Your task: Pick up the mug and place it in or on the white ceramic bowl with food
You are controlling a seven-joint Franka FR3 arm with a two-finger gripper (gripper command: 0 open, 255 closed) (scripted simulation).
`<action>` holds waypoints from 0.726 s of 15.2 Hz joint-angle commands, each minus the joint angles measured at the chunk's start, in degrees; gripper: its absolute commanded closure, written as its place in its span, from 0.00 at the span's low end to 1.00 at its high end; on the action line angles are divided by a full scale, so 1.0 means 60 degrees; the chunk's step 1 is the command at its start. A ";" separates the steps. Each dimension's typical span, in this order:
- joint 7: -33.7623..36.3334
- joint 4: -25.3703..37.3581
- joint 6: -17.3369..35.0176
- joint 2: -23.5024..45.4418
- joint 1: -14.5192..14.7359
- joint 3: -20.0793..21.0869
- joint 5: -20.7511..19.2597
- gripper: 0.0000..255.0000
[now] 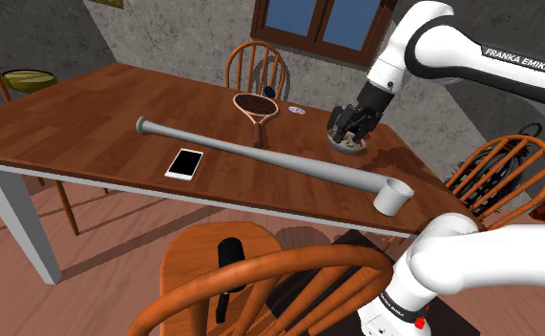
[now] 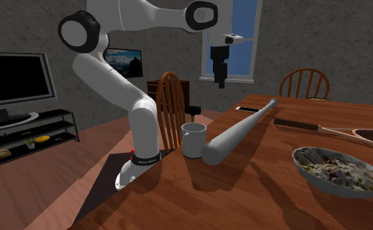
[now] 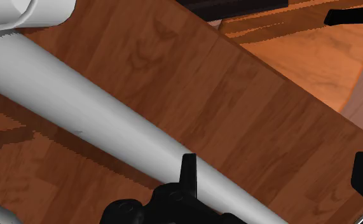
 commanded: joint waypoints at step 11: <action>-0.1780 -0.2603 -0.0486 -0.2624 -0.0651 -0.0902 -0.1801 0.00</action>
